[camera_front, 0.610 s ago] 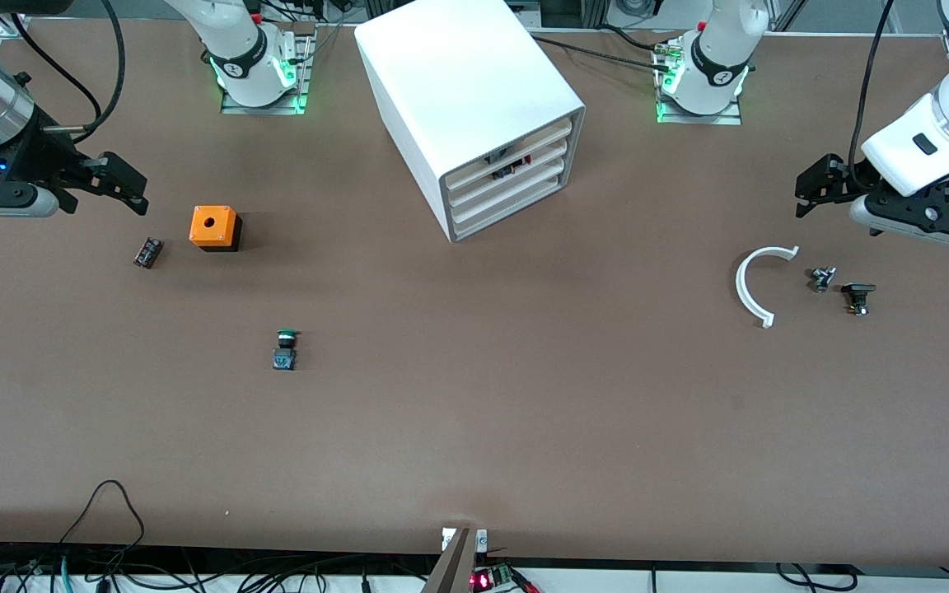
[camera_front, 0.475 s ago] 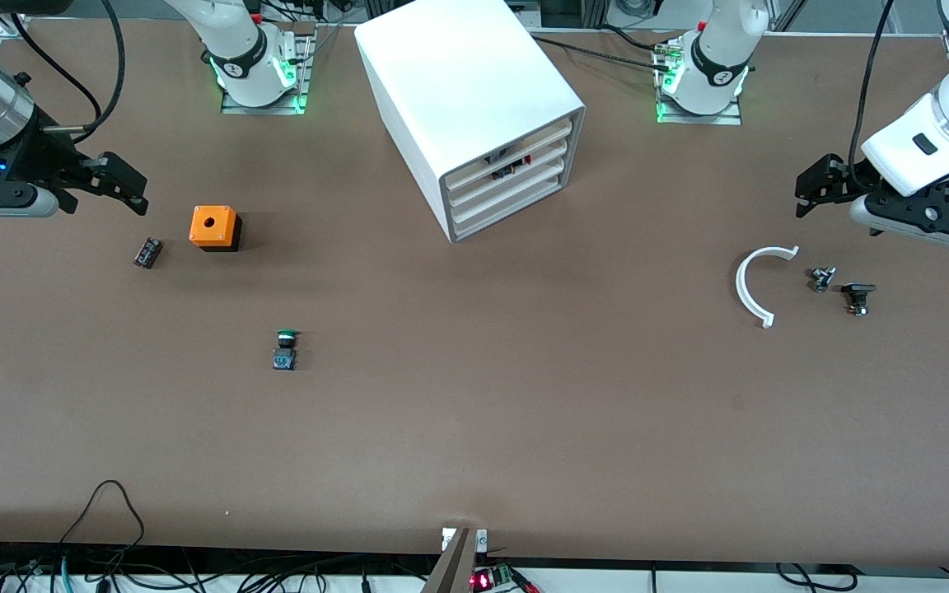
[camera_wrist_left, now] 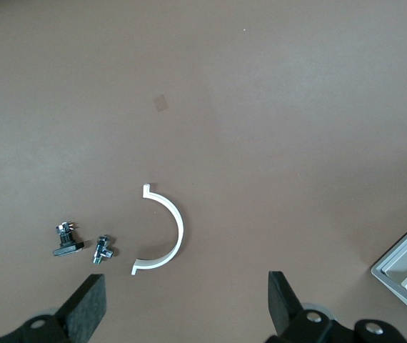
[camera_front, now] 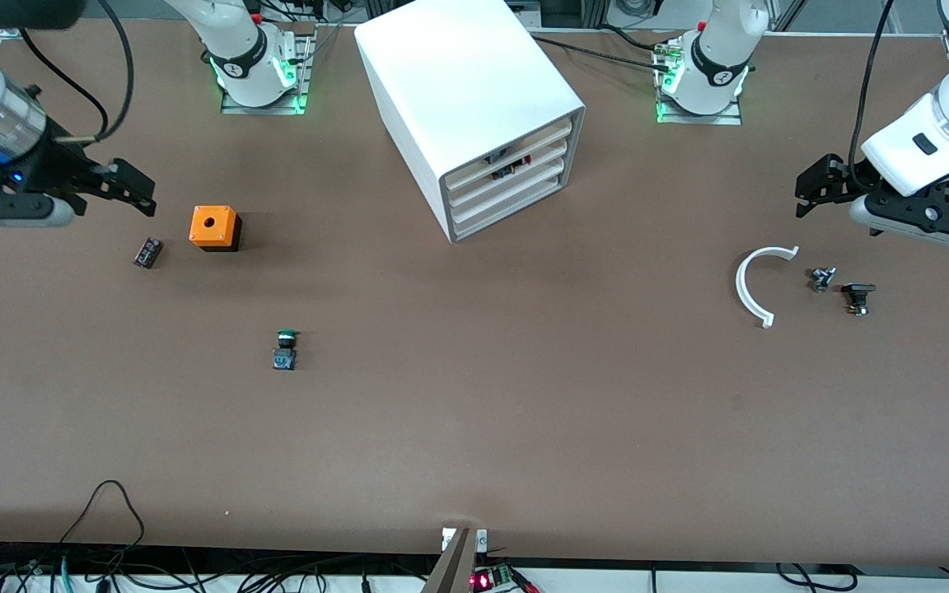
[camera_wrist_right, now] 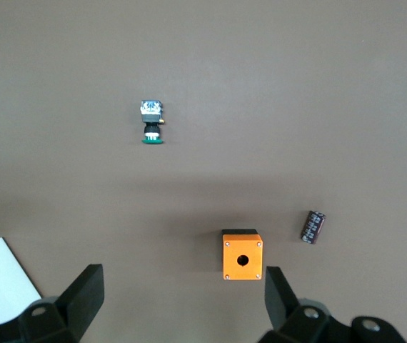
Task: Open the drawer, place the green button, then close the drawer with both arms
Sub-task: 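Reach and grasp the green button with the right gripper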
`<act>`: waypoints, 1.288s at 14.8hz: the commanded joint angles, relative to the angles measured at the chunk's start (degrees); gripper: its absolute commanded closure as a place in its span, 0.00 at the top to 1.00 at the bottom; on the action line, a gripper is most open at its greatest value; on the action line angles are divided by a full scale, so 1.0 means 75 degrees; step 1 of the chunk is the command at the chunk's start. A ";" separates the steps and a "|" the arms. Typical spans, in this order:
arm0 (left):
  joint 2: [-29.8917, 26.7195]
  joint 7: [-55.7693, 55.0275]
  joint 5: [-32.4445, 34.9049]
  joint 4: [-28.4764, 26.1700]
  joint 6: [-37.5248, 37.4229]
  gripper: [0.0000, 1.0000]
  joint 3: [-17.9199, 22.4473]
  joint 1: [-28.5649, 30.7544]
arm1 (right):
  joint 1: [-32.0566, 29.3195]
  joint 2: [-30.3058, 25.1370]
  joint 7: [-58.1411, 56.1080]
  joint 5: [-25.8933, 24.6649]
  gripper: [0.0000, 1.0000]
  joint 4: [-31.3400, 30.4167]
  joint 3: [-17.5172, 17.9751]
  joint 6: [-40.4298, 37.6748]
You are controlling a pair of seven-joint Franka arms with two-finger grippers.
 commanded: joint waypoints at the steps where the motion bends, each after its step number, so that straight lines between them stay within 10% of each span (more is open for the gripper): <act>1: -0.0026 0.0023 0.0069 0.0060 -0.0211 1.00 0.0017 -0.0040 | 0.0153 0.0320 -0.0085 0.0060 1.00 0.0070 0.0022 -0.0042; 12: 0.0594 0.0152 -0.2587 0.0083 -0.3210 1.00 0.0017 -0.0087 | 0.0646 0.2944 -0.0026 0.0389 1.00 0.0070 0.0057 0.2897; 19: 0.1929 0.0607 -0.5283 -0.0010 -0.3307 1.00 0.0017 -0.0087 | 0.0728 0.4632 -0.0189 0.0260 1.00 0.0128 0.0045 0.4878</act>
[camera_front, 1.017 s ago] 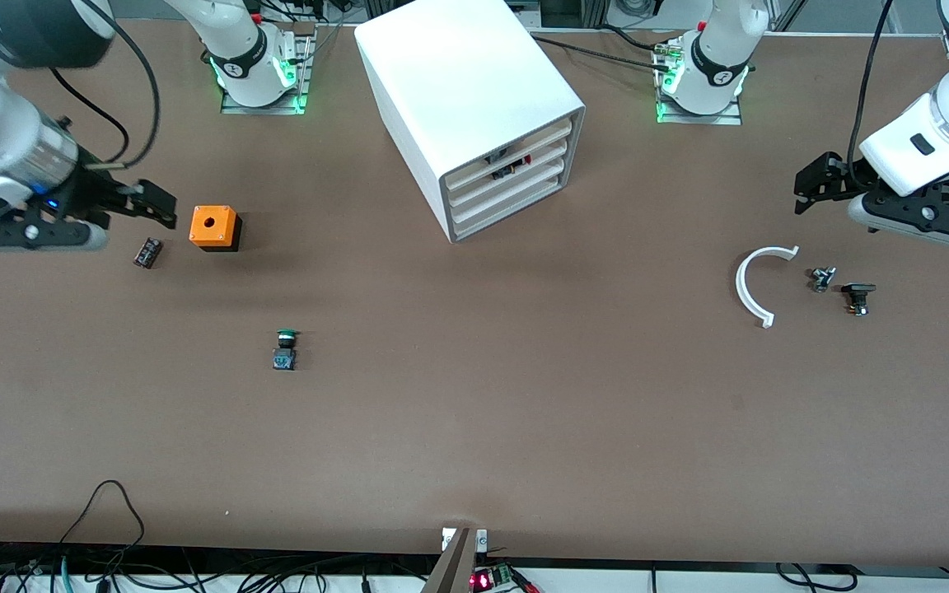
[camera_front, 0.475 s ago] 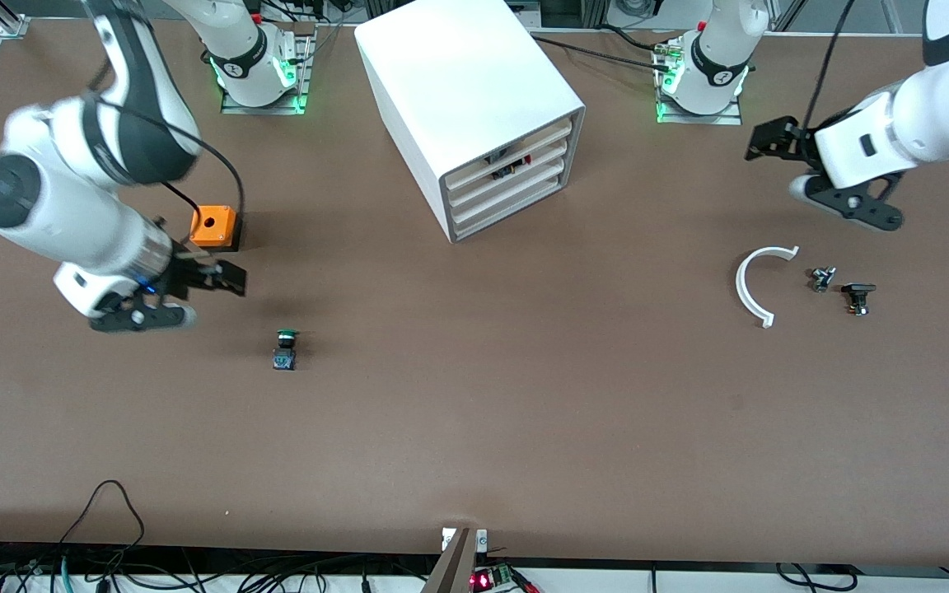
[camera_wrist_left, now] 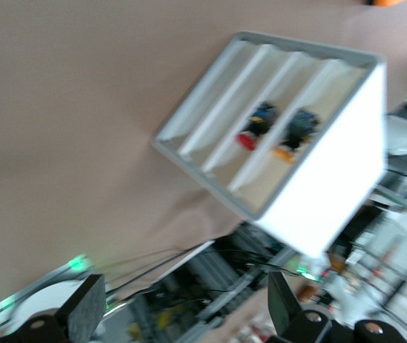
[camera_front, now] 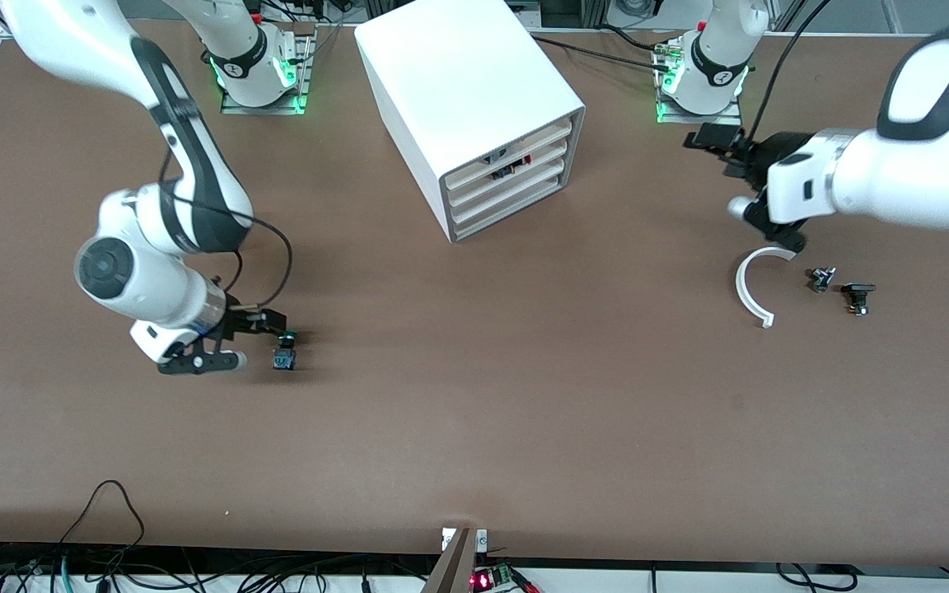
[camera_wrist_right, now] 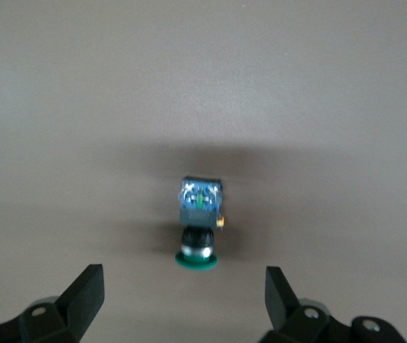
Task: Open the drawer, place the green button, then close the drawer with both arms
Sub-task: 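Lift the button with the right gripper while the left gripper reaches the drawer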
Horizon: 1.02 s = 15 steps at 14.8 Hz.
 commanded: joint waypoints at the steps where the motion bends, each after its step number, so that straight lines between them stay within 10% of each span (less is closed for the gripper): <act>1: 0.0624 0.0862 -0.0805 0.0041 0.0148 1.00 0.0012 -0.0048 | 0.0108 0.0572 -0.0149 -0.0014 1.00 0.0189 -0.0025 0.0616; 7: 0.1304 0.2761 -0.1588 -0.1129 0.1767 1.00 -0.0351 -0.0049 | 0.0167 0.1253 -0.0055 -0.0307 0.98 0.0201 -0.0037 0.1520; 9: 0.1388 0.3674 -0.2244 -0.1691 0.2303 1.00 -0.0352 -0.0061 | 0.0144 0.1265 -0.0125 -0.0307 0.78 0.0190 -0.0049 0.1532; 13: 0.1446 0.5150 -0.3158 -0.2955 0.3767 1.00 -0.0749 -0.0072 | 0.0144 0.1242 -0.0043 -0.0295 0.07 0.0213 -0.0049 0.1544; 15: 0.1470 0.6122 -0.4153 -0.3729 0.4424 1.00 -0.0995 -0.0072 | 0.0121 0.1241 -0.0043 -0.0295 0.00 0.0248 -0.0049 0.1544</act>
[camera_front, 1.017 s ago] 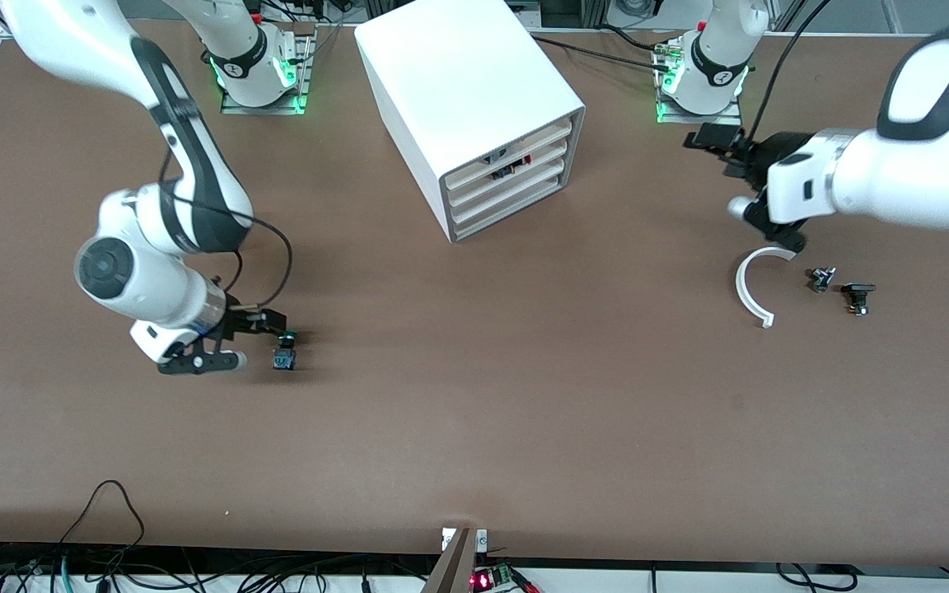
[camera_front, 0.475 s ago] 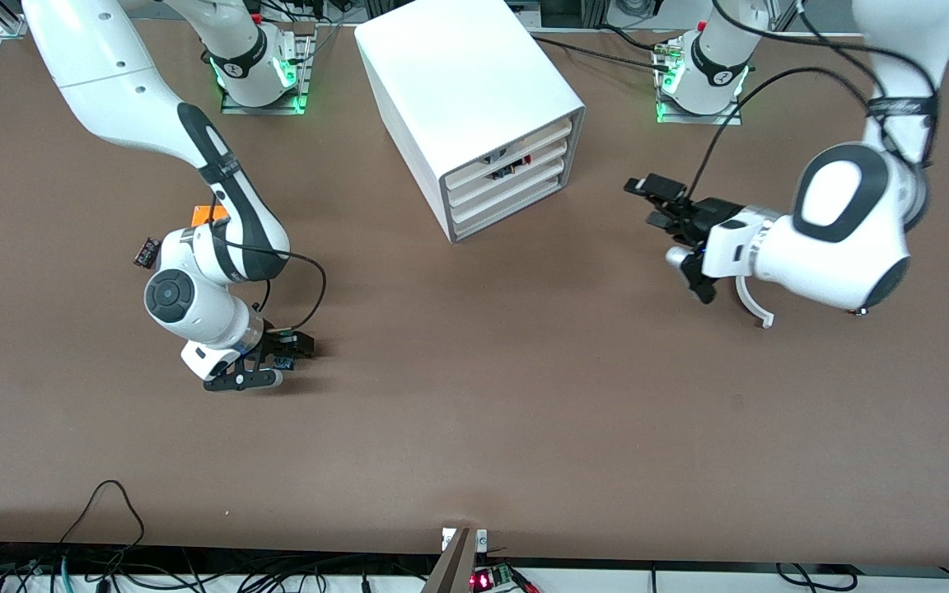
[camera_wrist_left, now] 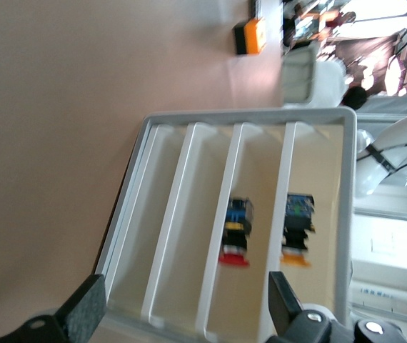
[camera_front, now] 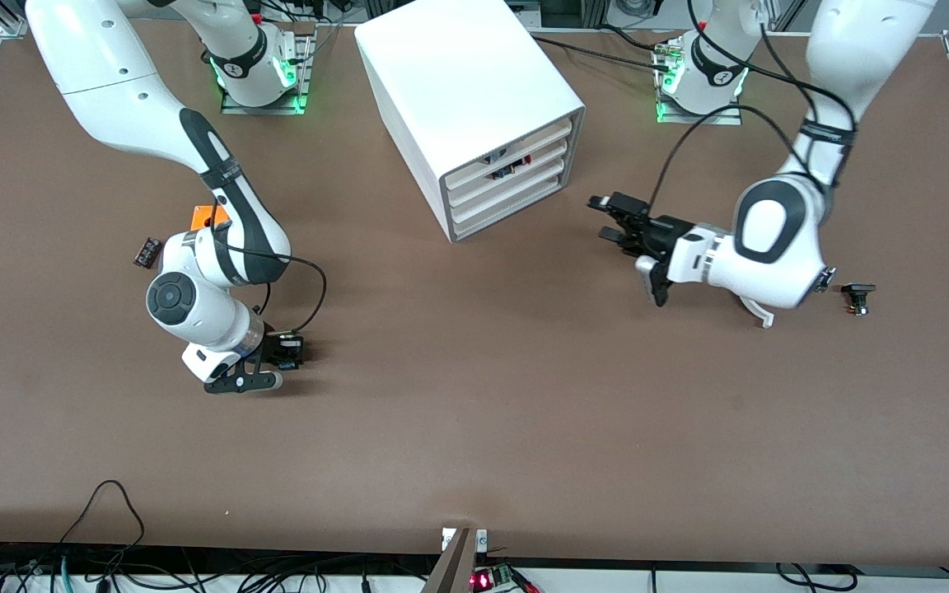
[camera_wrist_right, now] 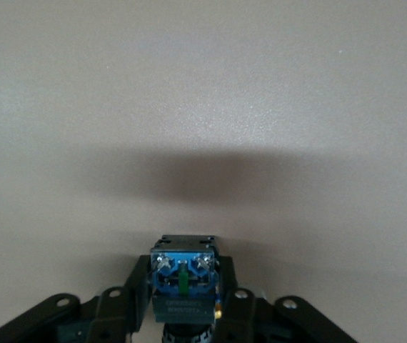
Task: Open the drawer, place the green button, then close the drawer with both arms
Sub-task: 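Lift the button with the right gripper while the left gripper reaches the drawer, then pull the drawer open with the left gripper while the right gripper carries the button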
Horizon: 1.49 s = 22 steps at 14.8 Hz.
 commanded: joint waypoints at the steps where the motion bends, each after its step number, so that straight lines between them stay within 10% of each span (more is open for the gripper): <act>1: -0.0141 0.1532 -0.1263 -0.1210 0.0883 0.99 -0.0367 0.0003 | -0.0004 0.0017 0.0030 -0.0055 0.00 0.0101 -0.0014 0.0043; 8: 0.1019 0.3855 -0.2707 -0.1716 0.1014 0.85 -0.0696 0.0003 | 0.0067 -0.0253 0.0323 0.0027 0.00 0.0791 0.0033 -0.1079; 14: 0.1301 0.4444 -0.3434 -0.2162 0.1014 0.47 -0.1048 -0.0044 | 0.0078 -0.0874 0.0919 0.0027 0.00 0.2020 0.0640 -0.3165; 18: 0.1383 0.4444 -0.3751 -0.2385 0.1038 0.40 -0.1201 -0.0137 | 0.0137 -0.1061 0.1448 0.0016 0.00 0.2818 0.0970 -0.4291; 22: 0.1407 0.4432 -0.3763 -0.2374 0.1038 0.01 -0.1201 -0.0161 | 0.0312 -0.1564 0.1460 0.0016 0.00 0.3277 0.0982 -0.4680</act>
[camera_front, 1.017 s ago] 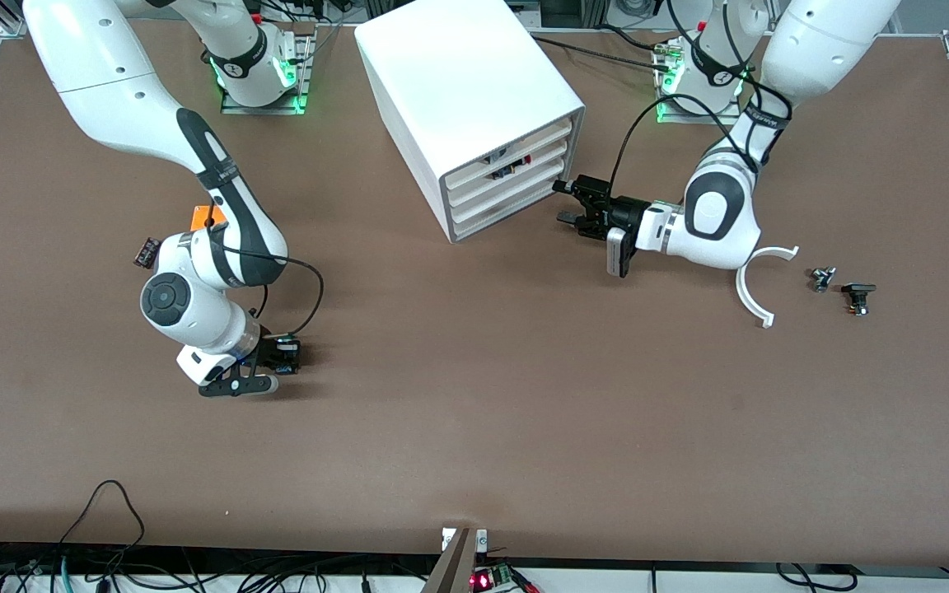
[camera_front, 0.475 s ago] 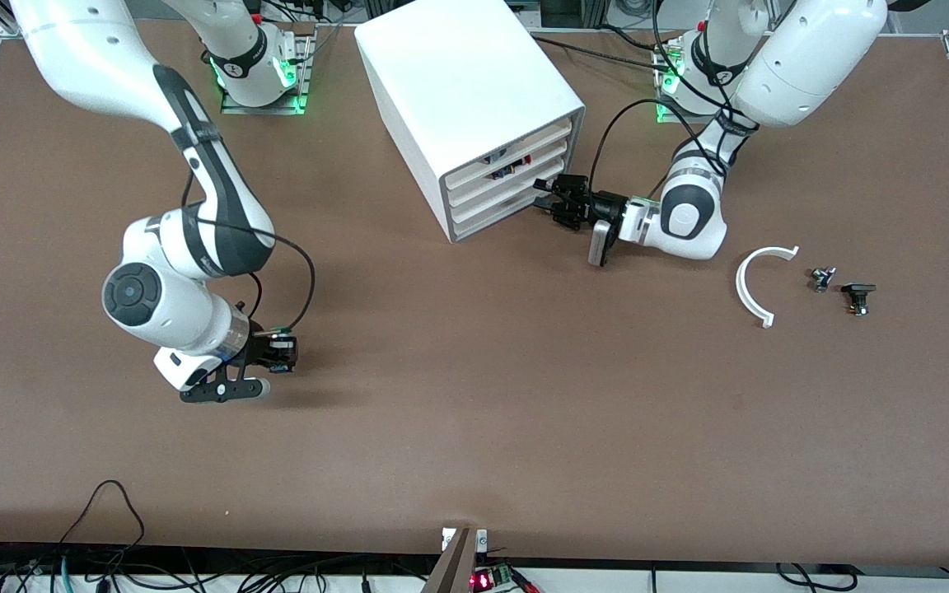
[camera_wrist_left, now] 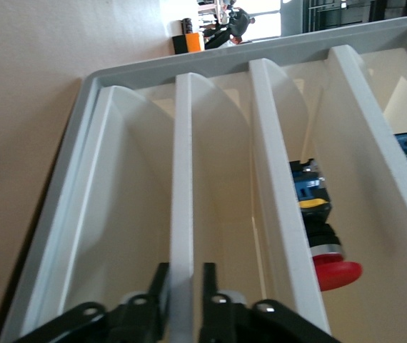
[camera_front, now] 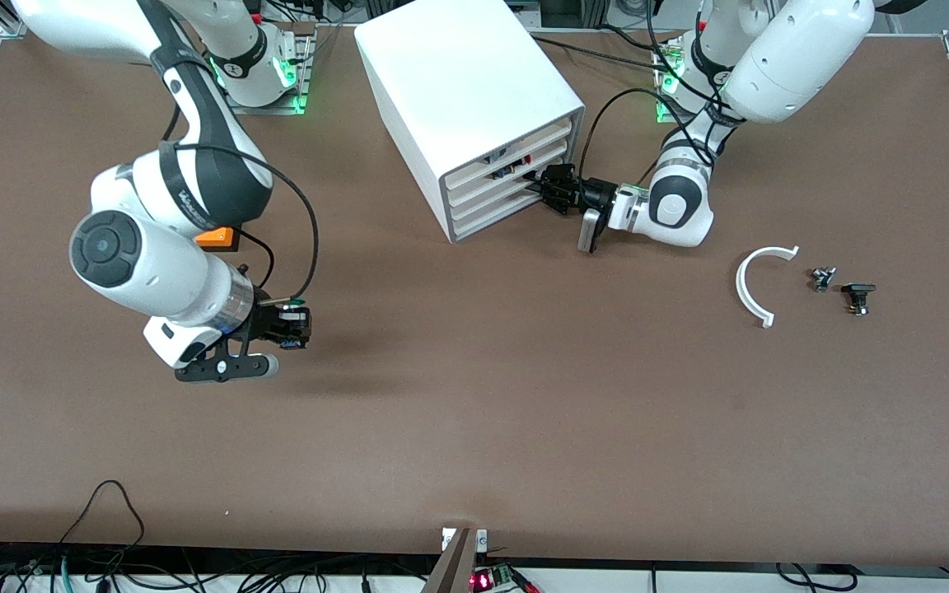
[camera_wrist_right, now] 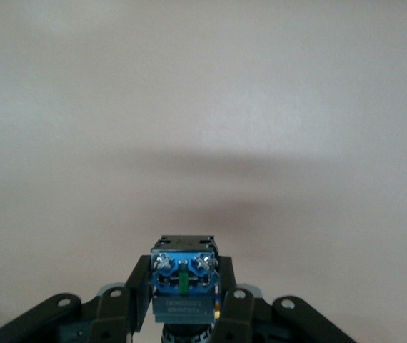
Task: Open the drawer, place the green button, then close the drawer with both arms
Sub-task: 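Pull the drawer open with the left gripper while the right gripper carries the button, then move the button over the drawer while the left gripper withdraws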
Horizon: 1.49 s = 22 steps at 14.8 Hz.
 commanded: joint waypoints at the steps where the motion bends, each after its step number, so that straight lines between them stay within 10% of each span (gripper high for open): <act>1: -0.0025 0.0232 -0.0265 -0.0063 0.0061 0.00 -0.0051 -0.0027 | 0.0147 -0.0439 0.0153 0.0016 0.00 0.0195 0.0021 -0.0301; 18: -0.0049 -0.2064 0.2183 0.2175 0.0074 0.00 0.1344 0.0312 | 0.2349 -0.0054 0.7203 -0.0218 0.00 0.1309 -0.0003 -0.0959; 19: -0.0049 -0.2192 0.2231 0.2175 0.0074 0.30 0.1344 0.0336 | 0.2490 0.0016 0.7742 -0.0241 0.00 0.1309 -0.0003 -0.0796; 20: -0.0060 -0.2136 0.2231 0.2164 0.0074 0.99 0.1344 0.0348 | 0.2654 0.0098 0.8153 -0.0300 0.00 0.1309 -0.0014 -0.0655; 22: -0.0154 -0.2158 0.2313 0.2187 0.0074 1.00 0.1344 0.0371 | 0.3017 0.0285 0.8846 -0.0697 0.00 0.1309 -0.0014 -0.0490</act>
